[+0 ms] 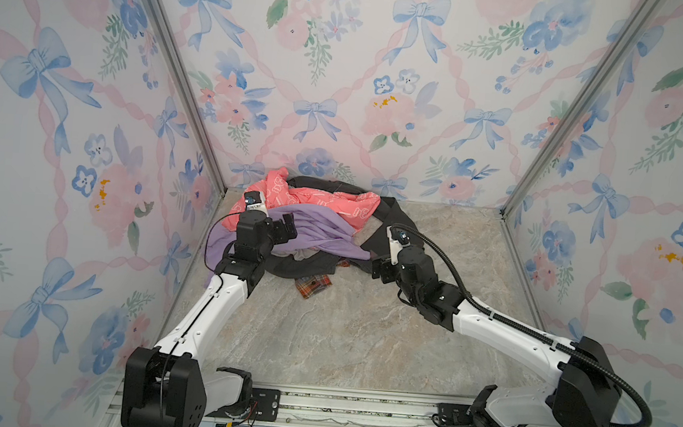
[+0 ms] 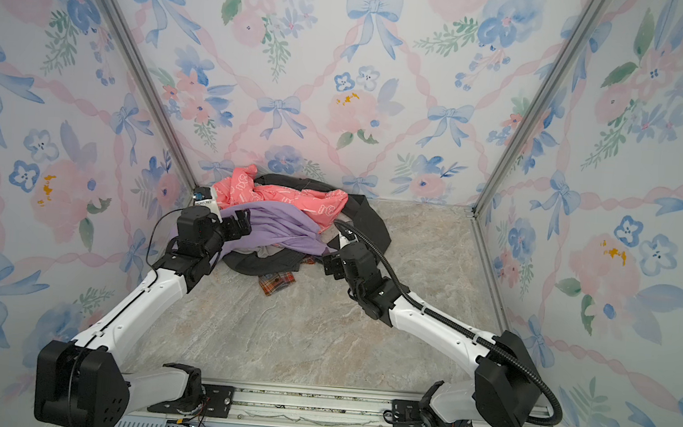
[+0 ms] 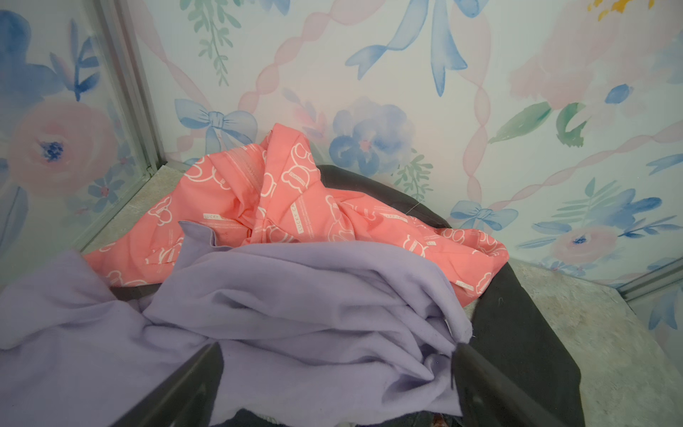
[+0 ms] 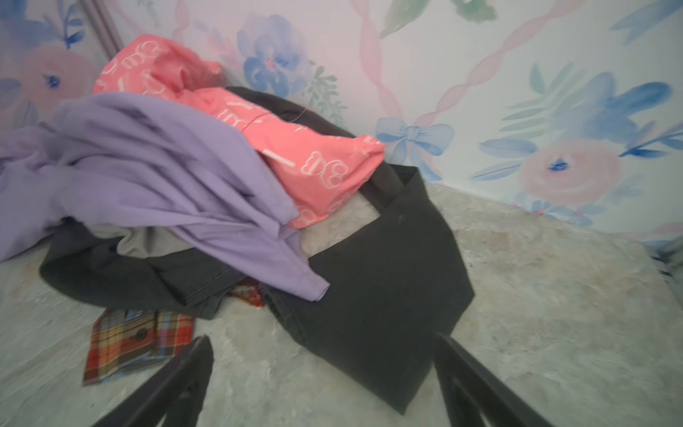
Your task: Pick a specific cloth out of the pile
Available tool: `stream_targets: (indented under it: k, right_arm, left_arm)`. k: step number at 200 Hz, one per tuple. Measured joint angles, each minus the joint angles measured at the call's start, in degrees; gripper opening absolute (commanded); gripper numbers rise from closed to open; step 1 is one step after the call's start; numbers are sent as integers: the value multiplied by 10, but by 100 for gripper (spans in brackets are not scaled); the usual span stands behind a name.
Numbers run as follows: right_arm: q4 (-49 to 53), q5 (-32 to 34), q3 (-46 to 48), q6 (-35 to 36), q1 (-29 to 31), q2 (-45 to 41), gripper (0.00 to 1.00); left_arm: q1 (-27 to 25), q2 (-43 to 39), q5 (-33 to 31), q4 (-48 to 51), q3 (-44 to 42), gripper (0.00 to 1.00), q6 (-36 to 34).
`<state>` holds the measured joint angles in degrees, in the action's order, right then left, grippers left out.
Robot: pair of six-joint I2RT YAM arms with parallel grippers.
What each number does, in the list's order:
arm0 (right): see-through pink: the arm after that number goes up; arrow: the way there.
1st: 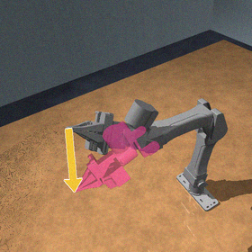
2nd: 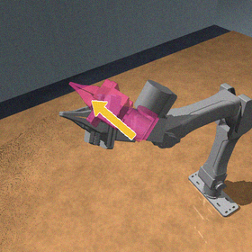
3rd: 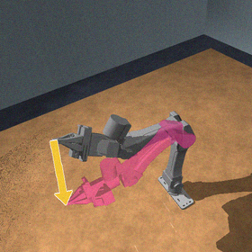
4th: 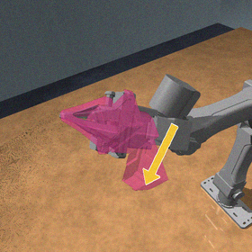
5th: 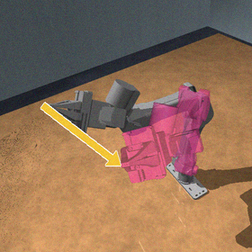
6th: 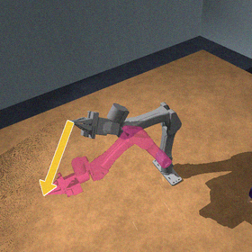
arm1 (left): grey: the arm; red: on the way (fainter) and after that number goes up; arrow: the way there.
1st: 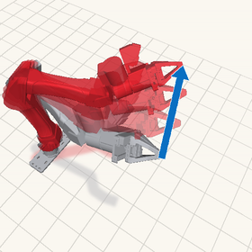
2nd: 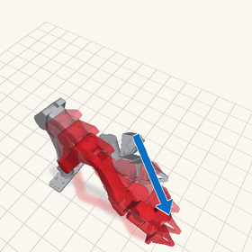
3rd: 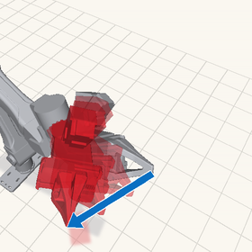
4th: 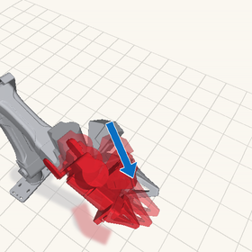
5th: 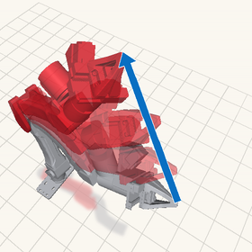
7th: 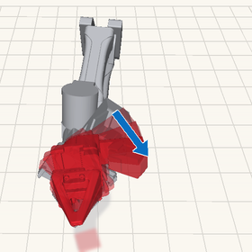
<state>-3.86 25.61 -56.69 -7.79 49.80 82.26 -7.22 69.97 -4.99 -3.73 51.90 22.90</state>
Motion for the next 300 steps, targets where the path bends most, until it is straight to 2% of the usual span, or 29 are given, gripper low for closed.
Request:
stream_targets:
  k: [47, 95, 195, 300]
  right_arm:
    - [9, -41, -18, -38, 89, 149, 94]
    - [11, -71, -72, -65, 112, 245, 93]
    - [-31, -102, -161, -116, 115, 355, 89]
    - [-38, -58, -236, -117, 116, 442, 85]
  left_arm:
    - [34, 6, 77, 14, 10, 94, 18]
    - [66, 15, 130, 13, 11, 92, 44]
    - [70, 15, 141, 5, 11, 90, 69]
    - [70, 14, 138, -13, 0, 90, 76]
